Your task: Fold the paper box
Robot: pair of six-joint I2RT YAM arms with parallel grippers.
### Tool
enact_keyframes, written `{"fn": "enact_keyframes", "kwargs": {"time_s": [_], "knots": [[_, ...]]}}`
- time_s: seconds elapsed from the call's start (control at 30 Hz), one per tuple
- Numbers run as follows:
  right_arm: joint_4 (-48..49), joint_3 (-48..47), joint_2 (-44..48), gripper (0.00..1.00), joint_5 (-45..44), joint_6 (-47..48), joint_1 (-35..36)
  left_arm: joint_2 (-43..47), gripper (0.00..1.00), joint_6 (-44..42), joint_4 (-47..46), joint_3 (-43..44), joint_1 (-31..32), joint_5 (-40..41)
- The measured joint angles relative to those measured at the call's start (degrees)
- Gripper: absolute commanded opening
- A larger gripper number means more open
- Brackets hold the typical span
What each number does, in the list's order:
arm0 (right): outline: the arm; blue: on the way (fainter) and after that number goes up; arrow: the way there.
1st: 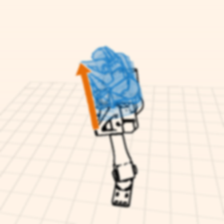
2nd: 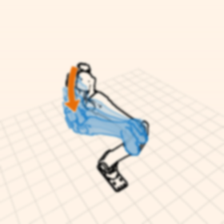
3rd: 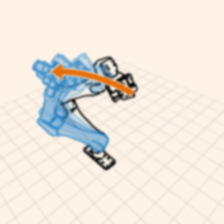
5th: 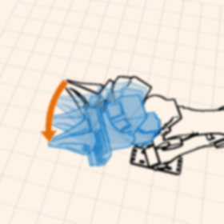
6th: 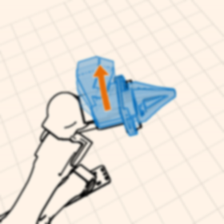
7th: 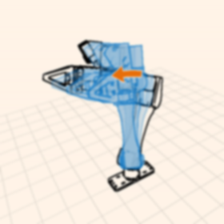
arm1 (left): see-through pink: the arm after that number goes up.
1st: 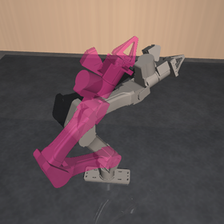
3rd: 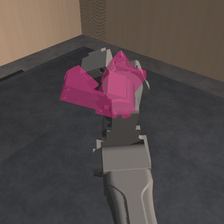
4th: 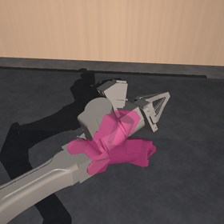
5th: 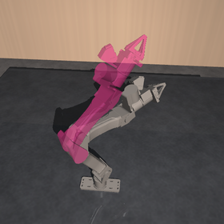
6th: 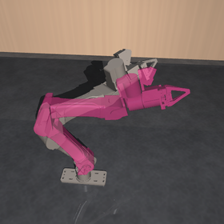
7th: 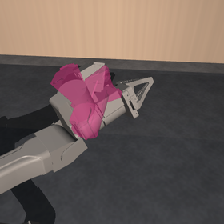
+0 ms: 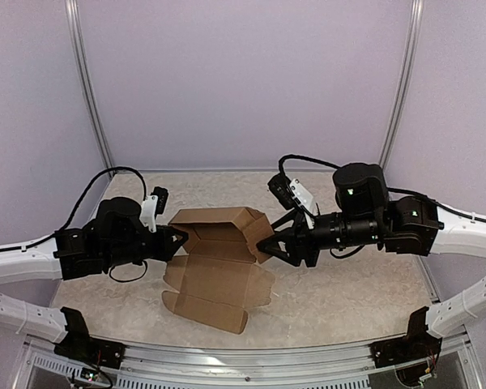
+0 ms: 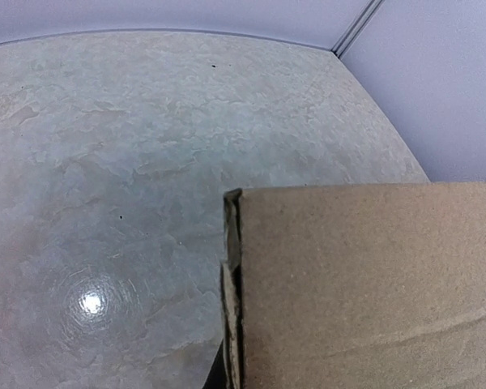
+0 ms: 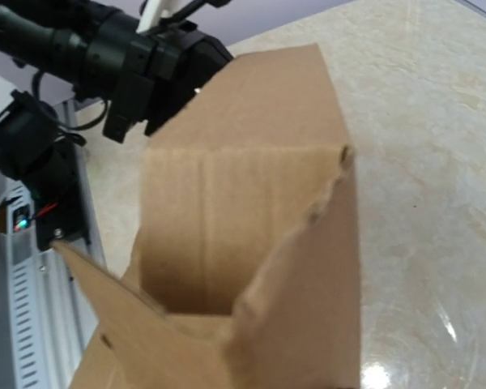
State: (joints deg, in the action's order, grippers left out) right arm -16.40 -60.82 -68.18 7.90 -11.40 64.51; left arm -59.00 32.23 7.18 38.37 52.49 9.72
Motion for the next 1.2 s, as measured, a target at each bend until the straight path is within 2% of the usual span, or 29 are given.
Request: {"fn": "enact_keyframes", "kwargs": {"time_s": [0.43,0.7,0.97,1.2], "knots": [[2.73,-0.55,-4.59,0.45,-9.81,-0.59,1.75,-1.9,0.0,2.49,4.63,2.21,0.0,6.1],[7.76,-0.2,-6.78,0.42,-15.67,-1.86,3.67,-2.34,0.0,3.54,5.22,2.23,0.0,7.58],[12.04,0.76,-9.77,0.42,-20.02,-3.08,4.2,-2.58,0.0,3.98,5.55,2.23,0.02,8.83],[14.78,0.76,-13.55,0.42,-27.21,-3.06,5.95,-3.48,0.0,4.63,7.48,3.13,0.7,10.64]]}}
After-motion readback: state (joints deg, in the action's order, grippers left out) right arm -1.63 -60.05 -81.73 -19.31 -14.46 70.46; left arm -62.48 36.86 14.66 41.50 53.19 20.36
